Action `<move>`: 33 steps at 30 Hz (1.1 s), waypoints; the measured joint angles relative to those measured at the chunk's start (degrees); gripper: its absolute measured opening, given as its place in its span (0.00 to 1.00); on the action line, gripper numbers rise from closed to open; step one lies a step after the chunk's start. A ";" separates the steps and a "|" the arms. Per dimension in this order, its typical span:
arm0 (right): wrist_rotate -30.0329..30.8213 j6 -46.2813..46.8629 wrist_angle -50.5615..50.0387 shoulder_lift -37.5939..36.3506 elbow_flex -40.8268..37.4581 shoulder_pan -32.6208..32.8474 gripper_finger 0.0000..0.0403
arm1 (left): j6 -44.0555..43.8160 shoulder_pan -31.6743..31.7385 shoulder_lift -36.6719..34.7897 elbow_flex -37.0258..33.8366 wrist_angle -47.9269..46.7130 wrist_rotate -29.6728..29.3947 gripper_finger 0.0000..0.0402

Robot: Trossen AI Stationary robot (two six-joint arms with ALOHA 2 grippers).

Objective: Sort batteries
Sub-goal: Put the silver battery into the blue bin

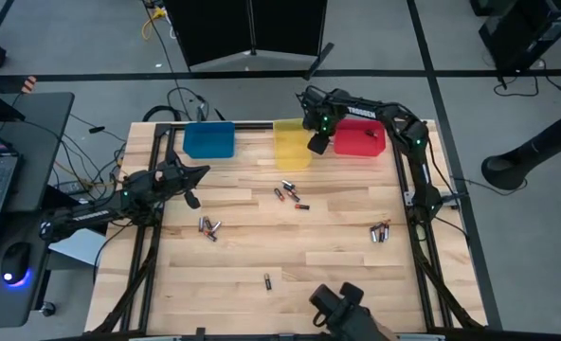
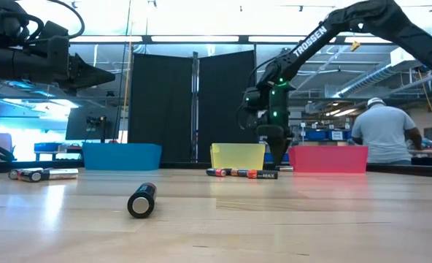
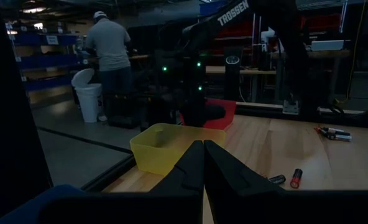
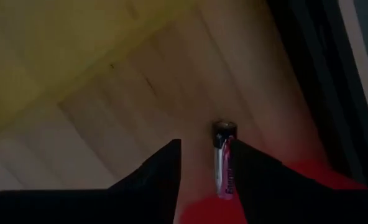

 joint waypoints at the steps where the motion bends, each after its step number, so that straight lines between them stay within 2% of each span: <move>1: 0.22 -0.29 0.81 -0.12 0.00 0.00 0.37 | 0.00 0.01 -0.01 -0.01 0.01 -0.01 0.04; 22: -0.23 -1.14 4.55 0.02 -4.63 -1.59 0.31 | 0.00 0.00 -0.02 0.00 0.00 -0.01 0.04; 31: 0.08 -2.24 5.20 -0.28 -5.92 -1.79 0.15 | 0.00 0.02 0.00 -0.01 0.01 0.01 0.04; 33: 0.33 -2.36 4.93 -0.25 -5.55 -1.68 0.14 | 0.00 0.02 0.00 -0.02 0.01 0.01 0.04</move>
